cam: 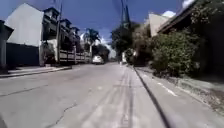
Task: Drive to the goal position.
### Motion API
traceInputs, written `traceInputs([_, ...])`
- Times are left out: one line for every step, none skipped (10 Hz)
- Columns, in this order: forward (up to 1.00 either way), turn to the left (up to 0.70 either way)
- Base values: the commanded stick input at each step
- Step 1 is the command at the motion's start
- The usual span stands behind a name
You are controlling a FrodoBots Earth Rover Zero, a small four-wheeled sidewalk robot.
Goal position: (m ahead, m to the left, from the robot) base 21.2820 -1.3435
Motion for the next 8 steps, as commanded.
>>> traceInputs([1.0, -0.15])
traceInputs([1.0, -0.01])
traceInputs([1.0, 0.0])
traceInputs([1.0, 0.0])
traceInputs([1.0, 0.0])
traceInputs([1.0, 0.0])
traceInputs([1.0, 0.08])
traceInputs([1.0, 0.28])
